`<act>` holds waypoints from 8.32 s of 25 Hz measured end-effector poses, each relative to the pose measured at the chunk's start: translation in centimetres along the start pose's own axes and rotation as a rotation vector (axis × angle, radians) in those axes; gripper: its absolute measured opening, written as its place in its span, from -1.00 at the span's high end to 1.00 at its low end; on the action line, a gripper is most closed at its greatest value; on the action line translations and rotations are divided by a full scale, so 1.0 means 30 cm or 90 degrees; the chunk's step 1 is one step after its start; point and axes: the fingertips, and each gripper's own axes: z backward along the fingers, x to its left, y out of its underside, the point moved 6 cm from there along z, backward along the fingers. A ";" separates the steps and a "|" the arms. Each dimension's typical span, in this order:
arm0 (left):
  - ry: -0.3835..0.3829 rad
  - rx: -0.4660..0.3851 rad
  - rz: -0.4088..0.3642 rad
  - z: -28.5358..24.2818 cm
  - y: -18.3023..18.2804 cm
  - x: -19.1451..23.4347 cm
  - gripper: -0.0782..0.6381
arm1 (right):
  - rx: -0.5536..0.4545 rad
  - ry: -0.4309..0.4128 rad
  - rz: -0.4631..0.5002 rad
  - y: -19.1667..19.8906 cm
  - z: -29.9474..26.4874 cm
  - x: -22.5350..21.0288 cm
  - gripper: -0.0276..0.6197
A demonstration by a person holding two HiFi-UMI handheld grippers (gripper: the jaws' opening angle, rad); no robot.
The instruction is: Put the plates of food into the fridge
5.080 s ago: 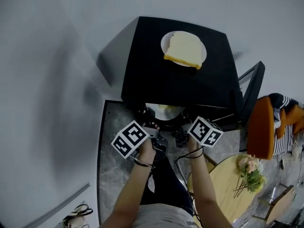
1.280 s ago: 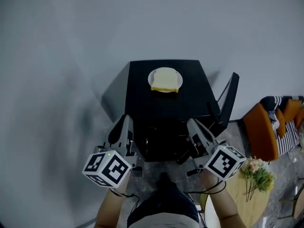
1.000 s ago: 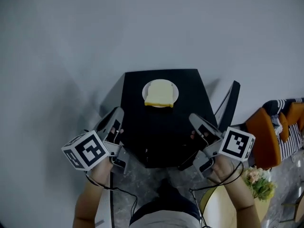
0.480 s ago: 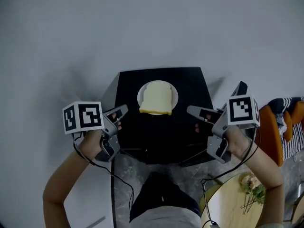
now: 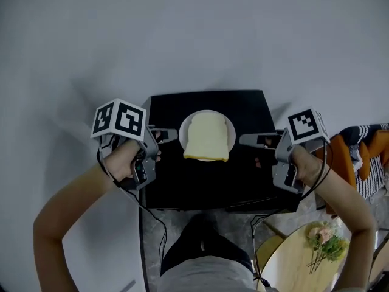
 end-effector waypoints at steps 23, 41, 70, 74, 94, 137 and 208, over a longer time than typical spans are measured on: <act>0.092 0.133 0.057 -0.079 0.014 -0.016 0.55 | 0.094 -0.001 -0.128 -0.026 -0.086 -0.046 0.53; 0.097 0.085 0.142 -0.069 0.019 0.002 0.69 | 0.073 -0.071 -0.175 0.013 -0.103 -0.051 0.84; 0.201 0.114 0.157 -0.085 0.023 -0.017 0.72 | -0.043 -0.116 -0.154 0.086 -0.072 -0.057 0.85; 0.200 0.092 0.148 -0.079 0.018 -0.018 0.72 | -0.058 -0.120 -0.132 0.068 -0.058 -0.045 0.85; 0.209 0.045 0.191 -0.078 0.038 -0.010 0.72 | -0.086 -0.133 -0.134 0.048 -0.062 -0.040 0.86; 0.220 0.002 0.230 -0.155 0.044 0.061 0.73 | -0.500 -0.160 -0.310 0.177 -0.186 -0.182 0.85; 0.080 -0.178 0.484 -0.188 0.106 -0.071 0.73 | -0.475 0.192 0.064 0.294 -0.260 0.129 0.87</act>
